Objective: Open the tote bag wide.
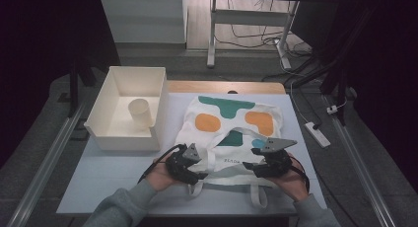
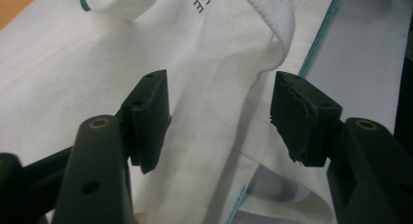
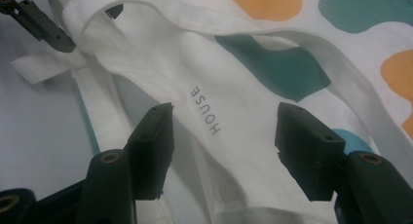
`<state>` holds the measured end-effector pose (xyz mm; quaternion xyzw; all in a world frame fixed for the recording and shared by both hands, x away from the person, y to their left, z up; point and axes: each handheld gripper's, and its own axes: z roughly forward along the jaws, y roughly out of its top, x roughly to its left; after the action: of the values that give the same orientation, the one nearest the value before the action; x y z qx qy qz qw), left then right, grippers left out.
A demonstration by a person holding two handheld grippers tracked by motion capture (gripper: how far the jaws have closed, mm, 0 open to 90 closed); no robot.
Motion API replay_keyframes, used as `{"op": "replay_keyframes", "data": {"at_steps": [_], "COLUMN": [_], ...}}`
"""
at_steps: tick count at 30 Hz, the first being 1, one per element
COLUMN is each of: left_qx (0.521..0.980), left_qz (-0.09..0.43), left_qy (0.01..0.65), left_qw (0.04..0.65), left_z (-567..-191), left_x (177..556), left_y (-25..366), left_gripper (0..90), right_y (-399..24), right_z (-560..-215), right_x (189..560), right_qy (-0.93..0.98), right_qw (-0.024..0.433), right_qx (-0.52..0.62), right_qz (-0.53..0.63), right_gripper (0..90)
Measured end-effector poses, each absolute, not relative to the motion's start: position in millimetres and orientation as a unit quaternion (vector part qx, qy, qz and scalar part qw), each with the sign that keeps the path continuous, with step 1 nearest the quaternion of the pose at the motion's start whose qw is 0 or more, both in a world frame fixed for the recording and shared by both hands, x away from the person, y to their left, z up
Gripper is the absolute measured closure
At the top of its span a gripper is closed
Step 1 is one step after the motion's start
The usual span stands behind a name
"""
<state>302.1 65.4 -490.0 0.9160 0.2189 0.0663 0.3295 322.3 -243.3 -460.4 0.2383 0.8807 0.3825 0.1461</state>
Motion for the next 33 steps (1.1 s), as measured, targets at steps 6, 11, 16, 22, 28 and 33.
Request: {"op": "replay_keyframes", "data": {"at_steps": [6,11,16,22,28,33], "left_qx": [0.921,0.919,0.913,0.909,0.905,0.904], "left_qz": [0.071,0.079,0.080,0.083,0.083,0.083], "left_qy": [0.213,0.216,0.228,0.234,0.239,0.239], "left_qw": [0.320,0.319,0.329,0.335,0.342,0.343], "left_z": [-493.0,-493.5,-491.9,-490.8,-489.9,-489.6], "left_x": [301.1,301.4,304.0,305.3,306.6,306.2], "left_y": [62.9,63.6,68.0,70.4,71.8,71.7], "left_gripper": [46.7,59.1,76.2,83.2,84.9,85.0], "right_y": [-242.7,-242.9,-242.4,-242.0,-239.4,-234.6], "right_z": [-462.3,-464.0,-466.7,-471.6,-478.4,-484.3], "right_x": [322.7,323.3,323.9,325.7,327.6,327.4], "right_qy": [0.883,0.886,0.892,0.902,0.911,0.920], "right_qw": [0.142,0.140,0.139,0.135,0.116,0.104], "right_qx": [0.238,0.239,0.235,0.237,0.233,0.223], "right_qz": [0.378,0.372,0.360,0.335,0.322,0.306], "right_gripper": [39.6,39.6,39.6,44.9,57.8,78.5]}}
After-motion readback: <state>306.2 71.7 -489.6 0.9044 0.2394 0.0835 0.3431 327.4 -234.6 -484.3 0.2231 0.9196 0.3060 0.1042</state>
